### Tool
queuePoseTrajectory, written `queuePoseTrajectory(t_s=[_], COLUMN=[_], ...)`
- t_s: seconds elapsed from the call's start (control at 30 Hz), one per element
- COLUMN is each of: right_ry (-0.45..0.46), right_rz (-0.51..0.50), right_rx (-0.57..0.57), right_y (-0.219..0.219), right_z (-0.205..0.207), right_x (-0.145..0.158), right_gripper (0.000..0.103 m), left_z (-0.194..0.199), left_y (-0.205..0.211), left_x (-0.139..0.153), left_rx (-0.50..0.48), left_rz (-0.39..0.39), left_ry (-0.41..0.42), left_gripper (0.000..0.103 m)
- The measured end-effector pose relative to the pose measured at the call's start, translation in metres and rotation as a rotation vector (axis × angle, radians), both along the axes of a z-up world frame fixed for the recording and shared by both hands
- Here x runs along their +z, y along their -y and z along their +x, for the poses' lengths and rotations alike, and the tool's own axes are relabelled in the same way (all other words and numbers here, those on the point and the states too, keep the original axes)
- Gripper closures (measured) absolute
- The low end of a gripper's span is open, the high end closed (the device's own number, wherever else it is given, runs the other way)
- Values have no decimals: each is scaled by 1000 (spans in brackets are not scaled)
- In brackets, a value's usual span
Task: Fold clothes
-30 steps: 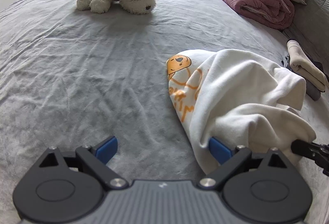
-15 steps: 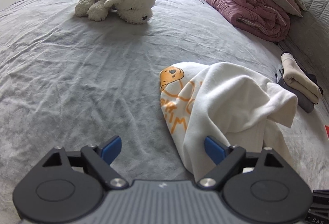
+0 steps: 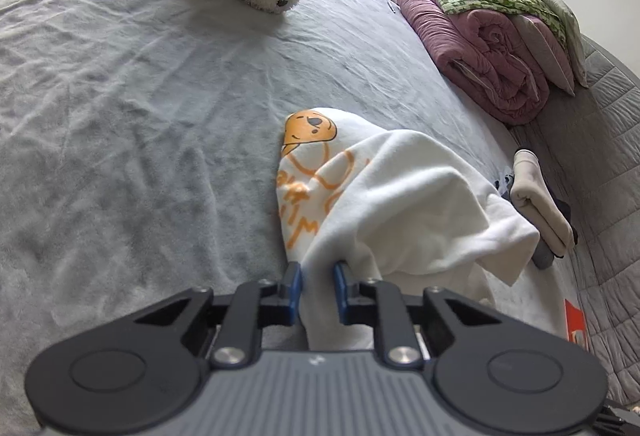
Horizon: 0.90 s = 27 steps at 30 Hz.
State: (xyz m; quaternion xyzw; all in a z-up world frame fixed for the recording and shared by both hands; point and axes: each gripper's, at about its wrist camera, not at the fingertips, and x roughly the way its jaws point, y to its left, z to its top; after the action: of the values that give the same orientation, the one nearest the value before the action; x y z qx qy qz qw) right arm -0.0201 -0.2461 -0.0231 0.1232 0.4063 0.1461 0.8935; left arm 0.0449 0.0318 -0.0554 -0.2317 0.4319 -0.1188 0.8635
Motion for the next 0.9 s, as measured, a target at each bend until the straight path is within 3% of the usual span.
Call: queuePoseTrajectory(t_s=[0.13, 0.17, 0.2, 0.27, 0.3, 0.37, 0.6, 0.9], right_ry=[-15, -20, -25, -35, -40, -50, -81, -138], right_rz=[-31, -29, -26, -22, -20, -17, 14, 26], right_rx=[-4, -12, -19, -35, -43, -58, -89, -147], right_y=[-6, -5, -3, 0, 2, 5, 20, 43], right_z=[5, 6, 7, 10, 11, 13, 16, 24], right_x=[-4, -4, -5, -7, -7, -8, -8, -13], right_gripper=[51, 51, 51, 50, 50, 49, 45, 43], left_z=[-2, -2, -2, 0, 1, 4, 10, 12], left_y=[5, 6, 8, 8, 8, 9, 49, 133], left_x=[7, 10, 12, 16, 17, 20, 44, 63], left_rx=[-31, -34, -42, -53, -55, -59, -122, -286], left_rz=[62, 78, 92, 99, 101, 106, 239, 388], left_ry=[40, 56, 75, 101, 110, 129, 200, 313], left_gripper=[91, 86, 80, 47, 43, 40, 37, 30])
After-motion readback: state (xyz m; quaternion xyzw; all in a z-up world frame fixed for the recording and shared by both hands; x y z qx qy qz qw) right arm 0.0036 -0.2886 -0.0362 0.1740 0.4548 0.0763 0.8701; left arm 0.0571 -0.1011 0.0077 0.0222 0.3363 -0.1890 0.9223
